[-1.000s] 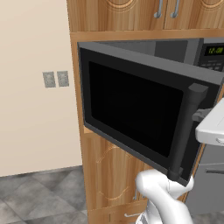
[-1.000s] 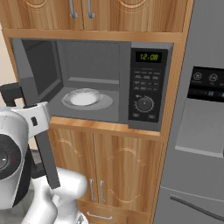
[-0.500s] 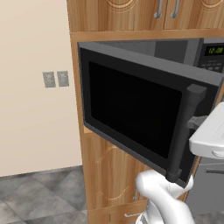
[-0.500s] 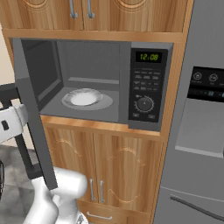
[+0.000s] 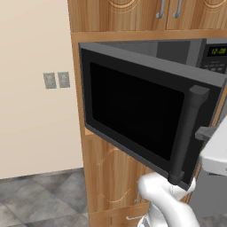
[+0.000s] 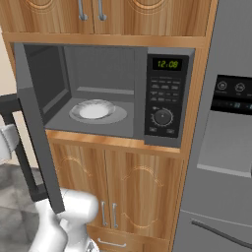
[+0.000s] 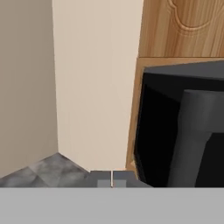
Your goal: Pick the eggplant from the counter and place it in the microwave. Then turn on the microwave.
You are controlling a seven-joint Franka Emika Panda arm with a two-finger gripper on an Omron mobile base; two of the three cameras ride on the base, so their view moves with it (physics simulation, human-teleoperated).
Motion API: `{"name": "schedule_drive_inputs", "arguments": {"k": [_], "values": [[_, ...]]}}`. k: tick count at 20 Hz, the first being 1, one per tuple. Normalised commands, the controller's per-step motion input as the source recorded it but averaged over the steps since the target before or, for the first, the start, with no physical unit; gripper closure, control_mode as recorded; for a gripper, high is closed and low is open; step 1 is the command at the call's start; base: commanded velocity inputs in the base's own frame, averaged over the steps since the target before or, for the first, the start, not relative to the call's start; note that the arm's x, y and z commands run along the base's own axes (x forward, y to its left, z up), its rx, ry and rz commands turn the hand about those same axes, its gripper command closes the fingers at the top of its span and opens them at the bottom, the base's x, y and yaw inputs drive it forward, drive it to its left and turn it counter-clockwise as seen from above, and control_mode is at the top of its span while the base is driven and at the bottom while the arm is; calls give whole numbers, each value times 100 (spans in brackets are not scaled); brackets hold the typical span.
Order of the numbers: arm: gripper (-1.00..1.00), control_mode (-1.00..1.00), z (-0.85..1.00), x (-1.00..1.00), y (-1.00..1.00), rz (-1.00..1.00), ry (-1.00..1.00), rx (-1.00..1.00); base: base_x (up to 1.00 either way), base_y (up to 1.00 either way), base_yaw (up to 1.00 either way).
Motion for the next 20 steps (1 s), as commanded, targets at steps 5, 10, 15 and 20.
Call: {"name": "schedule_drive_inputs", "arguments": {"k": [5,10,15,20], "values": [[100,-100,0,-32,-76,16,-4,1,0,0,0],[100,-100,-3,0,-67,25,0,4,0,0,0],[100,-100,-7,13,-52,25,0,4,0,0,0],[100,-100,-14,27,-27,18,0,1,0,0,0]]}}
